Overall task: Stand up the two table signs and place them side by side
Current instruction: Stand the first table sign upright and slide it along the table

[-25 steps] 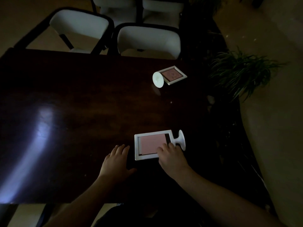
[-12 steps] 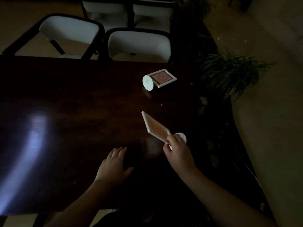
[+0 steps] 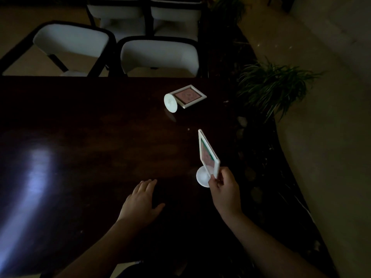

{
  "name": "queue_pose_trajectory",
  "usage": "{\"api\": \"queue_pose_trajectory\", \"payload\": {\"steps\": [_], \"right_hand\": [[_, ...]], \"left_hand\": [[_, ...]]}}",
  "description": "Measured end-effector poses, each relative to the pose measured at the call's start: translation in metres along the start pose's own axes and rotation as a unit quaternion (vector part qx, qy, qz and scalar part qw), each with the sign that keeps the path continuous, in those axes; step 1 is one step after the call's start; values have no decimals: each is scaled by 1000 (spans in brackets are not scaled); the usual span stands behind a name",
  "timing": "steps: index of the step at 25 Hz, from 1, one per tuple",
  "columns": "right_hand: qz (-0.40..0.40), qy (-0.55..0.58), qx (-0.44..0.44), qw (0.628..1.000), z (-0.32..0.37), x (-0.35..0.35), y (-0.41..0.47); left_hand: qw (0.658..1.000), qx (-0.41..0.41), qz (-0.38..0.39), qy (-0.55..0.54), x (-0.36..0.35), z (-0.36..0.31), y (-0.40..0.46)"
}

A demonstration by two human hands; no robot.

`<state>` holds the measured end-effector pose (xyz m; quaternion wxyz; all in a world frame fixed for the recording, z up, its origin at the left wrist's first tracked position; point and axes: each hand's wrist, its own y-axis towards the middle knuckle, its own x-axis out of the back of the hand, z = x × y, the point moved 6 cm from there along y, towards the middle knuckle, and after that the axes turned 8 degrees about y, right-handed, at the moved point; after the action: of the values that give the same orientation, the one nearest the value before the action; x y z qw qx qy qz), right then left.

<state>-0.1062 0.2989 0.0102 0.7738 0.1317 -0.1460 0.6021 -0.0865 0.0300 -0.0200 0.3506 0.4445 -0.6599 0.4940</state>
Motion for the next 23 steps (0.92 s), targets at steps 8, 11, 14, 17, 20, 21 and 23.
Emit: {"api": "queue_pose_trajectory", "payload": {"steps": [8,11,14,17,20,21,23], "right_hand": [[33,88,-49,994,-23,8,-3],[68,88,-66,992,-29,9,-4],[95,-36,-59,993,-47,17,-8],[141,-171,-23,975,-62,23,-6],[212,-226,0,951,-69,20,-4],[234,-240,17,942,-69,18,-3],[268,-270,60,923,-66,13,-4]], "left_hand": [[1000,-14,19,-8,1,-10,9],[999,-30,18,7,-2,-20,18],[997,-58,15,49,-9,-39,30],[990,-100,21,97,-19,-64,43],[980,-137,36,137,-30,-89,52],[977,-148,39,149,-34,-96,54],[969,-168,47,172,-42,-107,57]]}}
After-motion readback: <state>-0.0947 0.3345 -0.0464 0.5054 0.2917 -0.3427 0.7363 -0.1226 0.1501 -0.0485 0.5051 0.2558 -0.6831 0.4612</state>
